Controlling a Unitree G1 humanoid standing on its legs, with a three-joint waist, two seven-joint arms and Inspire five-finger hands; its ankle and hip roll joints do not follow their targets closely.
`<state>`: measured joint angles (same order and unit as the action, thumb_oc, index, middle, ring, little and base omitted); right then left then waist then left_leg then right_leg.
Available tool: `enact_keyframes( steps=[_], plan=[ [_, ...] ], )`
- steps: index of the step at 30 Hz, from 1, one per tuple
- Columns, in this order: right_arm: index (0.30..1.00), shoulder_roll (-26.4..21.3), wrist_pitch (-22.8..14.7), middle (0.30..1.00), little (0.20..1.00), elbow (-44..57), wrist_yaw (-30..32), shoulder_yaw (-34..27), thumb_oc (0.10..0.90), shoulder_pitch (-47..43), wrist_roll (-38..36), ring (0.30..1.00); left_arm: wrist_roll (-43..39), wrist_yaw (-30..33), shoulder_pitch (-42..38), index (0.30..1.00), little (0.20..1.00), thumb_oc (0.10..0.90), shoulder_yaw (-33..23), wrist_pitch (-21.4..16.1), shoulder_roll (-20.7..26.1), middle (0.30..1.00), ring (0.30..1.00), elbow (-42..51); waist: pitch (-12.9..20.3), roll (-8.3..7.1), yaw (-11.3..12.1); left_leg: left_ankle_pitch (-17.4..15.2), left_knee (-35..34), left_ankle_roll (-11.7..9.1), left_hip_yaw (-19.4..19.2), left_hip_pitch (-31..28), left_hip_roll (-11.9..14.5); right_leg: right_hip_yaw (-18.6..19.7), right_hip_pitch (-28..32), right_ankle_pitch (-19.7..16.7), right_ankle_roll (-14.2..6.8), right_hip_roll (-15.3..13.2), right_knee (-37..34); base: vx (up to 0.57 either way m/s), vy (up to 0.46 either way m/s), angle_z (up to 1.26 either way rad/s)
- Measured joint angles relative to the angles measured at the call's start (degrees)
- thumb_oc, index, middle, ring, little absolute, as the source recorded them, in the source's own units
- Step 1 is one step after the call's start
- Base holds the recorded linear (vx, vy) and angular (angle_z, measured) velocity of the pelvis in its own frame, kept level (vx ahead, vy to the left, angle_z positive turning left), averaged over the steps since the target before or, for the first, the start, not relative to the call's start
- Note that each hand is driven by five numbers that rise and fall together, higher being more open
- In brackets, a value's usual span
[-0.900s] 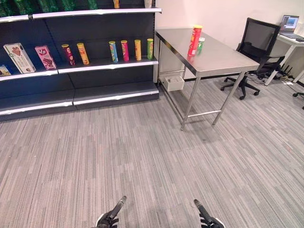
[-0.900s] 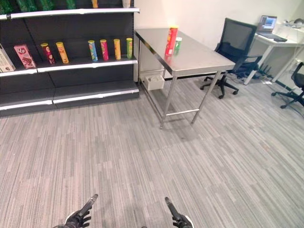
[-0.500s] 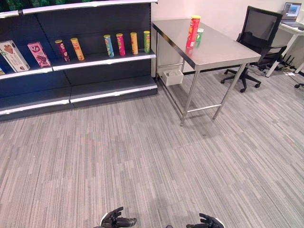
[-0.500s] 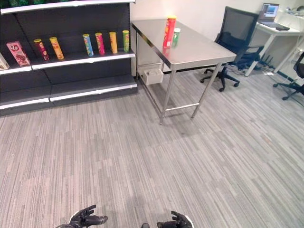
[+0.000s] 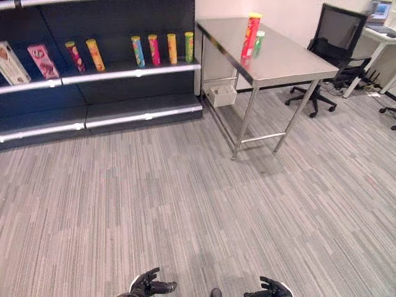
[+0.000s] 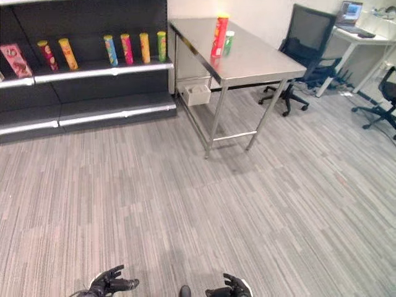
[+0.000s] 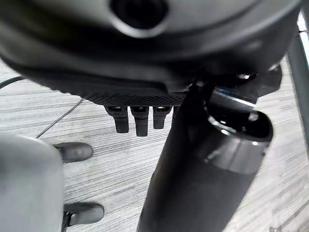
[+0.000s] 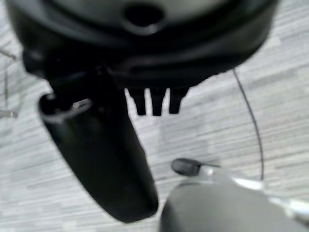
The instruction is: Put the goods on the table back onto the shelves and tidy them up.
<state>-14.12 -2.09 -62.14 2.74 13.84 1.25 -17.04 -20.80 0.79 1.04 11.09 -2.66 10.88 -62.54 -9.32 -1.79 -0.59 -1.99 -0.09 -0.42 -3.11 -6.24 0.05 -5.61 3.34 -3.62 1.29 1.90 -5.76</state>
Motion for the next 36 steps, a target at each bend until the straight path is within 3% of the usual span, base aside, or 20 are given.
enact_keyframes(
  steps=[3, 4, 5, 7, 8, 10, 13, 14, 15, 17, 19, 20, 21, 22, 24, 27, 29, 31, 33, 36],
  plan=[
    [0.900, -0.61, -0.29, 0.900, 0.900, 2.53, 0.15, -0.75, 0.800, -2.18, -1.33, 0.900, -4.46, 0.01, -2.98, 0.900, 0.900, 0.800, -3.14, -1.60, 0.55, 0.900, 0.900, 6.58, -8.06, -0.98, 3.23, 2.98, 44.86, -7.76, 8.97, 25.75, -1.97, 1.31, -2.93, 2.45, 4.81, 0.31, 5.90, 0.20, -0.131, 0.24],
    [0.900, -0.03, -0.15, 0.900, 0.900, 1.83, 0.28, -0.36, 0.800, -3.45, -1.39, 0.900, -4.78, 0.24, -5.21, 0.900, 0.900, 0.800, -3.12, -2.17, 1.46, 0.900, 0.900, 6.23, -9.00, -1.55, 4.82, 2.98, 46.39, -6.52, 11.00, 30.17, -2.22, 1.82, -2.82, 3.28, 6.03, 0.70, 5.56, 0.53, 0.074, -0.16],
    [0.900, 0.07, -0.23, 0.900, 0.900, 1.82, 0.36, 0.81, 0.800, -5.33, -1.53, 0.900, -5.07, 0.81, -6.40, 0.900, 0.900, 0.800, -2.66, -1.93, 2.17, 0.900, 0.900, 3.73, -9.25, -2.23, 4.67, 2.90, 29.56, -5.86, 10.85, 29.03, -2.02, 3.20, -1.29, 4.76, 4.00, 0.33, 1.35, 0.56, 0.108, -0.43],
    [0.900, -1.67, -0.24, 0.900, 0.900, 1.46, 0.50, 0.94, 0.800, -7.50, -2.12, 0.900, -4.77, 1.14, -5.22, 0.900, 0.900, 0.800, -0.87, -2.11, 0.78, 0.900, 0.900, 1.82, -8.12, 3.52, 4.40, 5.48, -3.72, -8.93, 9.49, 26.37, 6.61, -0.47, -4.09, 11.10, 2.71, 3.35, 15.34, 0.42, 0.133, -0.31],
    [0.900, -2.50, -0.12, 0.900, 0.900, 0.97, 0.64, 0.86, 0.800, -8.32, -2.23, 0.900, -4.77, 0.73, -6.57, 0.900, 0.900, 0.800, -0.77, -2.06, -0.37, 0.900, 0.900, 0.16, -9.52, 6.74, 3.33, 5.68, -6.15, -10.05, 8.81, 27.70, 8.55, -0.12, -0.57, 14.26, 4.41, 5.35, 14.20, 0.40, 0.155, -0.35],
    [0.900, -2.37, -0.14, 0.900, 0.900, -0.51, 1.09, 0.88, 0.800, -7.64, -2.27, 0.900, -5.79, -0.04, -7.60, 0.900, 0.900, 0.800, -1.25, -2.62, -0.36, 0.900, 0.900, 0.52, -7.45, 3.48, 8.51, 5.90, -5.84, -9.89, 3.89, 29.33, 7.24, 5.16, -1.43, 14.81, 5.76, 3.23, 14.34, 0.58, 0.301, -0.74],
    [0.900, -2.12, -0.58, 0.900, 0.900, -0.32, 1.00, 1.00, 0.800, -2.38, -1.90, 0.900, -2.28, 0.31, -0.91, 0.900, 0.900, 0.800, -5.33, -1.94, 0.70, 0.900, 0.900, -4.42, 1.58, 0.01, 6.87, 7.91, -6.03, 1.03, 1.21, 14.67, -1.28, 10.48, 9.81, 15.13, -2.02, -4.07, 6.06, 0.68, 0.385, -1.18],
    [0.900, -2.63, -0.50, 0.900, 0.900, -0.39, 1.11, 1.45, 0.800, -2.02, -1.85, 0.900, -1.32, 0.39, 0.33, 0.900, 0.900, 0.800, -4.93, -1.93, 1.13, 0.900, 0.900, -4.69, 2.03, 0.94, 5.95, 13.59, -5.74, 2.10, 0.19, 12.35, -1.32, 9.80, 9.97, 16.52, -4.39, -4.53, 10.86, 0.60, 0.385, -1.07],
    [0.900, -1.90, -0.52, 0.900, 0.900, 0.34, 0.48, 1.47, 0.800, -0.84, -1.66, 0.900, -1.02, 0.35, 0.69, 0.900, 0.900, 0.800, -4.60, -1.89, 1.15, 0.900, 0.900, -5.49, 2.17, 0.95, 5.49, 12.41, -5.76, 3.59, -0.49, 9.97, -1.35, 8.25, 3.25, 19.15, -7.72, -5.85, 28.37, 0.26, 0.249, -0.42],
    [0.900, 0.07, -0.26, 0.900, 0.900, 3.13, -0.69, 2.24, 0.800, -0.28, -1.47, 0.900, 0.76, 0.28, -0.46, 0.900, 0.900, 0.800, -3.40, -1.69, 3.84, 0.900, 0.900, -5.20, 2.43, -1.86, 4.22, 6.49, -3.93, 7.71, 0.24, 6.27, -5.20, 8.18, -12.24, 5.14, -11.96, -10.51, 58.39, 0.41, 0.334, 0.01],
    [0.900, 0.46, -0.65, 0.900, 0.900, 4.80, -0.50, -0.79, 0.800, -1.74, -1.13, 0.900, 1.24, 0.10, -1.36, 0.900, 0.900, 0.800, -1.97, -1.17, 2.08, 0.900, 0.900, -4.90, -0.05, 2.70, 3.80, 0.45, -2.06, 10.32, 0.62, -0.26, -4.75, 2.60, -22.11, 4.61, -9.21, -12.81, 67.39, 0.61, 0.114, 0.07],
    [0.900, -0.43, -1.88, 0.900, 0.900, 5.54, 0.58, -0.73, 0.800, -1.80, -1.06, 0.900, 1.15, 0.31, -1.33, 0.900, 0.900, 0.800, -0.32, -0.49, 1.66, 0.900, 0.900, -3.13, -0.37, 3.81, 2.36, -2.86, -2.15, 10.27, 1.66, -2.15, -4.29, -2.03, -25.92, 9.07, -7.55, -13.37, 59.42, 0.78, -0.089, 0.29],
    [0.900, -1.53, -1.70, 0.900, 0.900, 6.54, 0.38, 0.41, 0.800, -4.76, -1.06, 0.900, 1.13, 1.15, -1.68, 0.900, 0.900, 0.800, -0.15, -0.10, 1.99, 0.900, 0.900, 2.19, -1.49, 5.35, 0.45, -5.45, -1.73, 8.31, 2.74, -3.54, -3.04, -10.36, -27.86, 10.65, -5.82, -10.59, 23.16, 0.74, -0.141, 0.53],
    [0.900, -0.23, -1.08, 0.900, 0.900, 6.25, -0.11, 0.22, 0.800, -3.66, -1.82, 0.900, 1.13, 1.19, -1.84, 0.900, 0.900, 0.800, -0.38, -0.59, 3.12, 0.900, 0.900, 5.35, -2.52, 3.00, -0.66, -8.04, -3.29, 4.62, 3.43, -8.47, -2.89, -11.04, -29.52, 8.98, -7.81, -7.30, 3.05, 0.84, -0.159, 0.79],
    [0.900, 1.45, -1.02, 0.900, 0.900, 3.49, -0.02, -0.39, 0.800, -3.27, -1.70, 0.900, 1.30, 0.85, -3.08, 0.900, 0.900, 0.800, 0.54, -0.82, 2.30, 0.900, 0.900, 4.21, -0.64, -0.30, -3.62, -13.18, 1.64, -1.53, 3.79, -16.25, -0.99, -7.85, -27.42, 10.03, -8.96, -3.15, 2.67, 0.99, -0.318, 1.24],
    [0.900, -0.90, -0.89, 0.900, 0.900, 0.94, -0.14, -0.67, 0.800, -3.25, -0.92, 0.900, 1.70, 0.87, -4.41, 0.900, 0.900, 0.800, 0.07, -0.92, -1.32, 0.900, 0.900, 2.98, -0.95, 0.85, -2.19, -11.52, 11.26, -8.09, 8.63, -18.09, 1.20, -6.27, -22.16, -11.48, 6.70, -2.47, 6.61, 0.40, -0.218, 0.68],
    [0.900, -2.76, -0.81, 0.900, 0.900, 1.63, -0.11, -0.81, 0.800, -4.11, -0.34, 0.900, 1.62, 0.97, -5.07, 0.900, 0.900, 0.800, -0.06, -1.92, -2.07, 0.900, 0.900, 3.65, -0.92, 2.13, -1.67, -12.28, 12.11, -7.30, 9.02, -12.94, 1.98, -6.64, -17.65, -9.76, 6.25, -1.00, 4.88, 0.29, -0.212, 0.62],
    [0.900, -3.50, -1.19, 0.900, 0.900, 3.00, -0.06, -0.99, 0.800, -4.26, 0.13, 0.900, 0.60, 1.13, -3.69, 0.900, 0.900, 0.800, -0.18, -1.99, -0.75, 0.900, 0.900, 5.49, -1.31, 1.41, -0.60, -8.17, 30.57, -8.86, 7.85, -0.93, 0.26, -6.36, -8.56, -6.07, 7.17, 1.16, 0.91, 0.35, -0.328, 0.10],
    [0.900, -3.61, -1.20, 0.900, 0.900, 3.56, -0.11, -0.71, 0.800, -4.52, 0.13, 0.900, 0.34, 1.23, -3.22, 0.900, 0.900, 0.800, -0.63, -2.51, -0.38, 0.900, 0.900, 6.88, -2.29, -0.48, 0.62, 8.00, 52.42, -12.01, 5.93, 10.46, 0.29, -5.30, -5.16, -3.61, 7.60, 1.47, 0.46, 0.23, -0.160, -0.34],
    [0.900, -2.46, -1.21, 0.900, 0.900, 2.40, 0.11, -0.32, 0.800, -5.73, 0.06, 0.900, -0.60, 1.16, -2.18, 0.900, 0.900, 0.800, -0.56, -1.93, 0.75, 0.900, 0.900, 5.93, -3.17, -2.15, 1.20, 1.05, 47.31, -5.07, -0.57, 17.79, 4.40, -4.23, -1.39, -2.08, 6.81, 1.65, 0.51, 0.25, -0.002, -0.35]
  ],
)
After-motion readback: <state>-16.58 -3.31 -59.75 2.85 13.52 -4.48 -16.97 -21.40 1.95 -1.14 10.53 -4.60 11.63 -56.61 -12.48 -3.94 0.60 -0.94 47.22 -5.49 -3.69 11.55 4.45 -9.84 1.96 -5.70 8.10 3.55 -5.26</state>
